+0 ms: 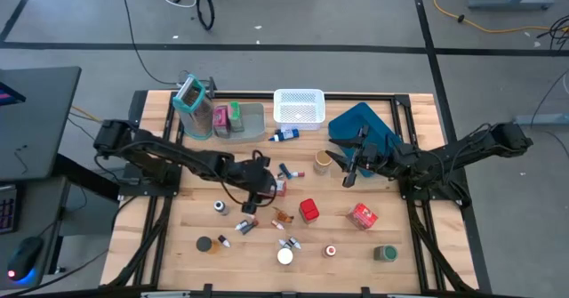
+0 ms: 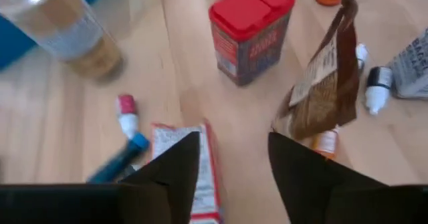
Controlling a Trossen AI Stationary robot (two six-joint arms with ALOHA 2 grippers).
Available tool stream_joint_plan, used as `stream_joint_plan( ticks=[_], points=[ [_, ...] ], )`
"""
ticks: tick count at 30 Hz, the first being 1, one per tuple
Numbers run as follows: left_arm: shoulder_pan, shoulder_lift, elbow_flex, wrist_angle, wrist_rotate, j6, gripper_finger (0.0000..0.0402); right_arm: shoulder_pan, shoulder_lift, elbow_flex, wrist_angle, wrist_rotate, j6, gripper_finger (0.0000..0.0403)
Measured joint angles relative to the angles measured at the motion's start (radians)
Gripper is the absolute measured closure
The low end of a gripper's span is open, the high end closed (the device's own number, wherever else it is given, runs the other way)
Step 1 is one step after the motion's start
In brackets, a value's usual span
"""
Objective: Pick & Place Kitchen Items
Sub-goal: Put the left red cereal box into the gray bin
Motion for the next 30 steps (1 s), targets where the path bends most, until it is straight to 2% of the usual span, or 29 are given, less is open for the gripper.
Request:
stream_joint_plan(
  ticks=[3, 8, 14, 20, 26, 30],
  points=[
    [0.010, 0.003, 0.001, -0.017, -0.036, 0.010, 0.0174, 0.000, 0.000, 0.000, -0.001, 0.000, 0.000, 0.0230],
    [0.033, 0.003, 0.001, -0.071, -0.010, -0.064, 0.0132, 0.000, 0.000, 0.000, -0.003, 0.000, 0.000, 0.0230],
    [0.058, 0.065, 0.003, -0.051, 0.007, -0.054, 0.0107, 0.000, 0.000, 0.000, -0.003, 0.000, 0.000, 0.0230],
    [0.078, 0.114, 0.000, -0.028, -0.032, -0.043, 0.0114, 0.000, 0.000, 0.000, -0.011, 0.001, 0.000, 0.0230],
    [0.103, 0.114, 0.001, -0.037, 0.041, -0.110, 0.0144, 0.000, 0.000, 0.000, -0.010, 0.001, 0.000, 0.0230],
    [0.084, 0.093, 0.001, -0.044, 0.107, -0.064, 0.0159, 0.000, 0.000, 0.000, -0.011, 0.001, 0.000, 0.0230]
  ],
)
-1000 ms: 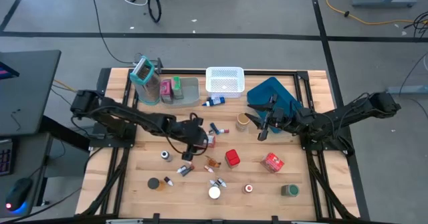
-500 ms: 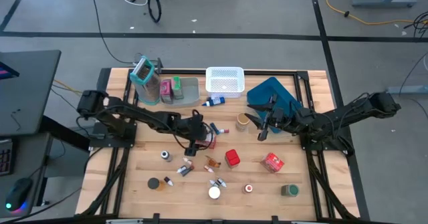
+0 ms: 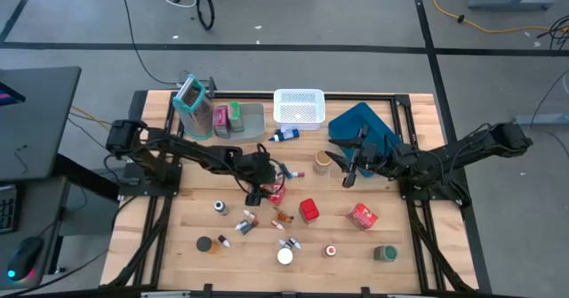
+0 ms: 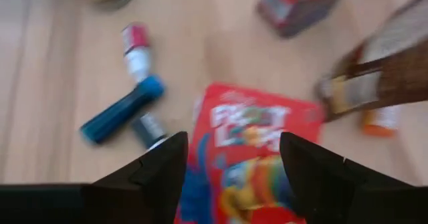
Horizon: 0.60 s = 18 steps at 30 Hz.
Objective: Pick & Place Kitchen Items
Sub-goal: Put the left red cereal box into the gray bin
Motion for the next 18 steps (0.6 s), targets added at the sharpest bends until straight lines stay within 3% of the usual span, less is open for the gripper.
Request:
stream_joint_plan(
  ticks=[4, 18],
  points=[
    [-0.039, -0.010, 0.001, -0.017, -0.010, 0.028, 0.0152, 0.000, 0.000, 0.000, 0.000, 0.000, 0.000, 0.0230],
    [-0.047, -0.011, 0.000, -0.029, -0.046, 0.066, 0.0042, 0.000, 0.000, 0.000, 0.000, 0.002, 0.000, 0.0230]
  ],
)
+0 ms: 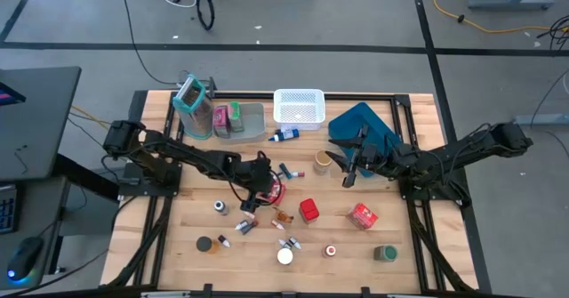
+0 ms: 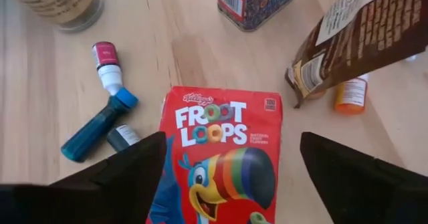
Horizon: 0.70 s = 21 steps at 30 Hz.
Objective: Pick & Place Kitchen Items
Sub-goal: Put the left red cereal box into the gray bin
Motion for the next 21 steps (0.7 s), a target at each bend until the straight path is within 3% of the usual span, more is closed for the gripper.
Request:
stream_joint_plan(
  ticks=[11, 17, 21],
  points=[
    [0.016, 0.057, 0.000, 0.015, 0.009, -0.001, 0.0017, 0.000, 0.000, 0.000, 0.000, -0.002, 0.000, 0.0230],
    [0.021, 0.081, 0.002, 0.049, -0.102, 0.060, 0.0016, 0.000, 0.000, 0.000, -0.005, -0.002, 0.000, 0.0230],
    [0.022, 0.081, 0.002, 0.046, -0.070, 0.024, 0.0016, 0.000, 0.000, 0.000, -0.005, -0.002, 0.000, 0.0230]
  ],
)
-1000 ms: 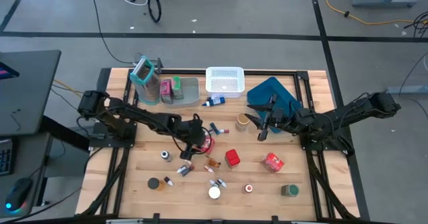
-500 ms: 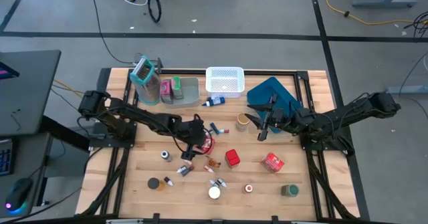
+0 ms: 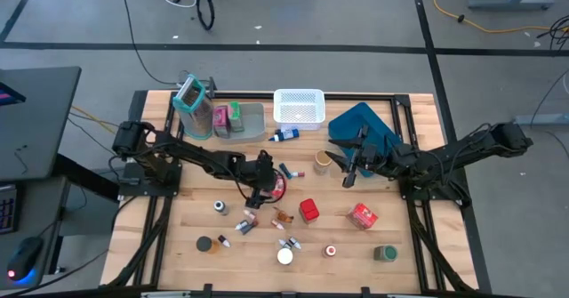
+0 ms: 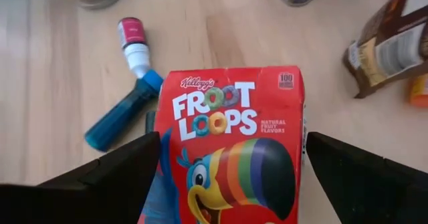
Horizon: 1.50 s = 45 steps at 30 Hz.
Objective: Pick & Place Kitchen Items
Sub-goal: Put the left red cereal box into the gray bin
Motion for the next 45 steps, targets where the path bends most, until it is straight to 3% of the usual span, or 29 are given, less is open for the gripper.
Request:
stream_joint_plan(
  ticks=[13, 17, 23, 33, 40, 45],
  points=[
    [0.022, 0.000, -0.002, 0.018, -0.045, 0.047, 0.0016, 0.000, 0.000, 0.000, 0.000, 0.000, 0.000, 0.0230],
    [0.021, -0.002, -0.002, 0.030, -0.015, 0.068, 0.0016, 0.000, 0.000, 0.000, 0.000, 0.000, -0.001, 0.0230],
    [0.022, -0.002, -0.002, 0.056, -0.217, 0.078, 0.0016, 0.000, 0.000, 0.000, -0.001, 0.000, -0.007, 0.0230],
    [0.021, -0.002, -0.002, 0.140, -0.198, -0.026, 0.0016, 0.000, 0.000, 0.000, -0.001, 0.000, -0.003, 0.0230],
    [0.023, -0.003, -0.002, 0.153, -0.283, -0.111, 0.0016, 0.000, 0.000, 0.000, -0.001, 0.000, -0.003, 0.0230],
    [0.028, -0.003, -0.002, 0.157, -0.299, -0.062, 0.0017, 0.000, 0.000, 0.000, -0.001, -0.001, -0.011, 0.0230]
  ],
)
